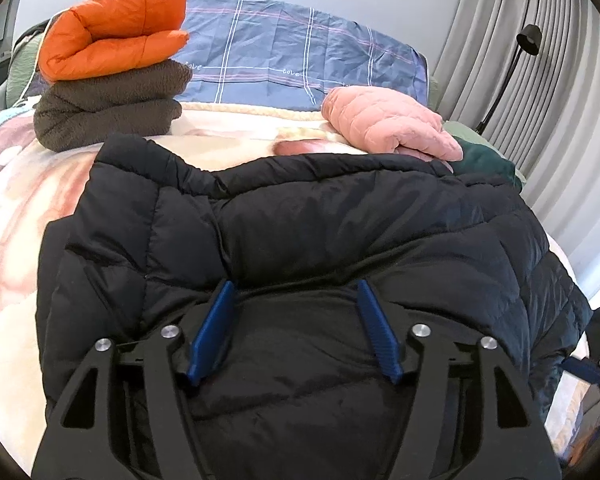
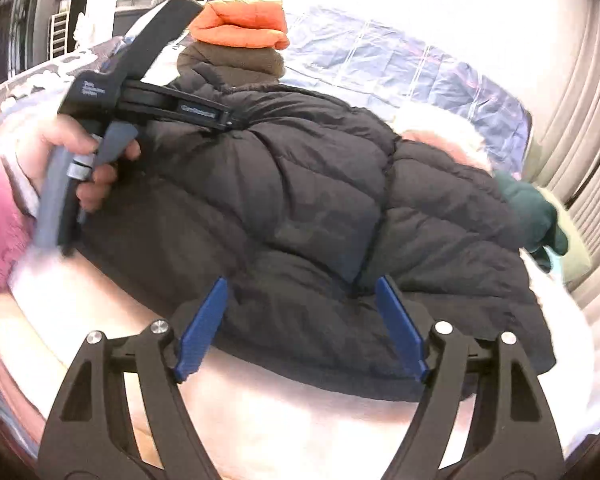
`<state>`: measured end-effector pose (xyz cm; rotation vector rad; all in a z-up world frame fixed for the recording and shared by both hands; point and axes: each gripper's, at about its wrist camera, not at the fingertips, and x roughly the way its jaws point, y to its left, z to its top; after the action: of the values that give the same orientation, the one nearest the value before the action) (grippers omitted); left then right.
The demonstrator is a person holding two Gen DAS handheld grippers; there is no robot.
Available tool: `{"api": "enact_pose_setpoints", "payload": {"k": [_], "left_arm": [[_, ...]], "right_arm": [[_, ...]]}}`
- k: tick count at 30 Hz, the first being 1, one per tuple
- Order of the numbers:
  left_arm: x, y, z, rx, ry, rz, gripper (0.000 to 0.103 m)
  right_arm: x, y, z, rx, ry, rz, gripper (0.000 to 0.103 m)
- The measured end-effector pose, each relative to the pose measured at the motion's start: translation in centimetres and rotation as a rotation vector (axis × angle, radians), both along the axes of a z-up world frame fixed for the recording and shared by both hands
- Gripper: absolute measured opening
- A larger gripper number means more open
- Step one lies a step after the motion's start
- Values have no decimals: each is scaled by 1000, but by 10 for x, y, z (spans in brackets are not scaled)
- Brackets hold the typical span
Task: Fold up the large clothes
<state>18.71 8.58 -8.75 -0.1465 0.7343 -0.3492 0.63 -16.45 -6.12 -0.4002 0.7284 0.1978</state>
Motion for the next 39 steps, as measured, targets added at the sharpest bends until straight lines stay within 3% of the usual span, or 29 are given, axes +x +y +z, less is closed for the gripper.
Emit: {"api": "enact_pose_setpoints", "payload": {"k": [5, 8, 10, 12, 16, 19, 23, 24, 25, 26, 27, 29, 30, 31, 32, 33, 36, 39], "left_arm": [[-14, 12, 19, -5, -17, 60, 70], [-33, 43, 40, -45, -73, 126, 83], [-40, 70, 42, -52, -64, 176, 84], [-38, 94, 33, -65, -23, 208, 84], [-17, 128, -8, -192, 183, 180, 84], [-3, 124, -26, -281, 237, 107, 84], [16, 114, -34, -261, 249, 65, 85], [17, 112, -35, -262, 247, 60, 78], [18, 112, -34, -268, 238, 42, 71], [18, 113, -34, -286, 233, 16, 58], [19, 114, -34, -302, 236, 4, 50], [17, 111, -36, -287, 226, -9, 45], [16, 108, -35, -266, 215, -14, 43], [15, 104, -34, -240, 202, -20, 41], [14, 100, -33, -218, 190, -26, 38], [10, 102, -32, -209, 183, -29, 36], [9, 101, -30, -205, 165, -35, 27], [9, 101, -27, -202, 152, -28, 21]], "right_arm": [[21, -36, 18, 213, 38, -122, 78], [23, -46, 19, 236, 31, -156, 78], [18, -47, 17, 226, 28, -153, 78], [20, -44, 14, 220, 29, -134, 78], [42, -34, 16, 200, 15, -100, 79], [59, -34, 29, 231, 4, -88, 79], [106, -44, 40, 307, 56, -95, 76], [120, -46, 41, 321, 74, -109, 59], [135, -48, 41, 333, 98, -117, 27], [154, -47, 40, 346, 136, -126, 13], [164, -46, 38, 356, 157, -133, 8], [192, -42, 33, 386, 199, -132, 9], [202, -41, 31, 400, 209, -135, 18], [214, -40, 28, 415, 225, -141, 45], [226, -39, 21, 437, 253, -141, 61], [234, -37, 13, 445, 275, -142, 67], [251, -19, -28, 341, 345, -145, 67], [253, -13, -34, 310, 350, -152, 67]]}}
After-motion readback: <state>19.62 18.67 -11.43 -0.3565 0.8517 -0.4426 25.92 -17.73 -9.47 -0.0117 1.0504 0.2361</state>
